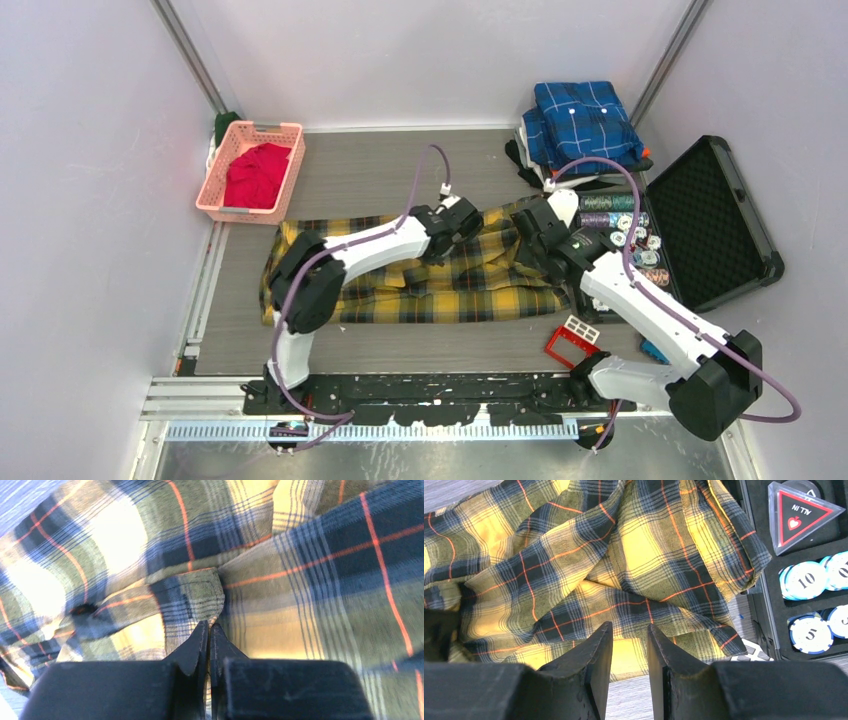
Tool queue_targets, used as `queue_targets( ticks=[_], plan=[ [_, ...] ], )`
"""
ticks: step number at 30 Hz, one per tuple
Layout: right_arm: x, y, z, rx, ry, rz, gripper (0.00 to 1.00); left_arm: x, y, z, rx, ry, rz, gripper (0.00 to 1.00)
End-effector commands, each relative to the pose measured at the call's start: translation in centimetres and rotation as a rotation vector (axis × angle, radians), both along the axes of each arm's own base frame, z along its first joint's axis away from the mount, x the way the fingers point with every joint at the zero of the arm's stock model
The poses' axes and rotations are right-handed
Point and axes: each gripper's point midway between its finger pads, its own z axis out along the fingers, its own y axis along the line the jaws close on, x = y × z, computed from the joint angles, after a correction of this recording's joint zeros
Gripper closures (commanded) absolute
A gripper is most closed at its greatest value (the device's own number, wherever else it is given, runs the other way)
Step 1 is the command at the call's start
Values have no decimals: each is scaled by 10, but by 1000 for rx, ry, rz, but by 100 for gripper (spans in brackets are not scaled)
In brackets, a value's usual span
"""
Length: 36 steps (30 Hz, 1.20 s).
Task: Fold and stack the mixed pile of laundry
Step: Fold the shirt at the center of the board.
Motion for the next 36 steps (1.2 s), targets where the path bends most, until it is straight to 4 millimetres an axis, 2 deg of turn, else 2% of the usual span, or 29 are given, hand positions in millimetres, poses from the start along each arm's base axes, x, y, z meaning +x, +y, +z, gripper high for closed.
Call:
queue_targets(
  ticks=[1, 4, 6, 11, 15, 16, 19, 22, 24, 30, 36],
  plan=[
    [15, 10, 4, 26, -34, 1, 63, -9, 4, 98, -229, -138, 37, 100],
    [24, 21, 5, 40, -27, 28, 62, -17, 22, 131, -314, -198, 36, 100],
    [32, 30, 5, 45, -23, 53, 61, -20, 36, 141, -371, -225, 17, 100],
    [57, 51, 7, 56, -23, 98, 59, -28, 79, 153, -612, -246, -26, 100],
    [81, 77, -1, 73, 13, 171, 56, -21, 134, 166, -607, -420, 5, 100],
    [89, 88, -2, 92, 11, 210, 55, -22, 144, 176, -636, -468, 20, 100],
    [110, 115, -5, 165, 35, 325, 49, -23, 165, 188, -682, -556, 103, 100],
    [121, 122, -20, 167, 116, 388, 49, -31, 185, 189, -667, -622, 174, 100],
    [124, 122, -31, 138, 153, 431, 48, -38, 191, 185, -667, -654, 177, 100],
    [112, 133, -67, 141, 295, 637, 48, -55, 194, 170, -712, -650, 190, 100],
    [102, 131, -94, 218, 408, 715, 46, -62, 196, 161, -711, -618, 204, 100]
  ],
)
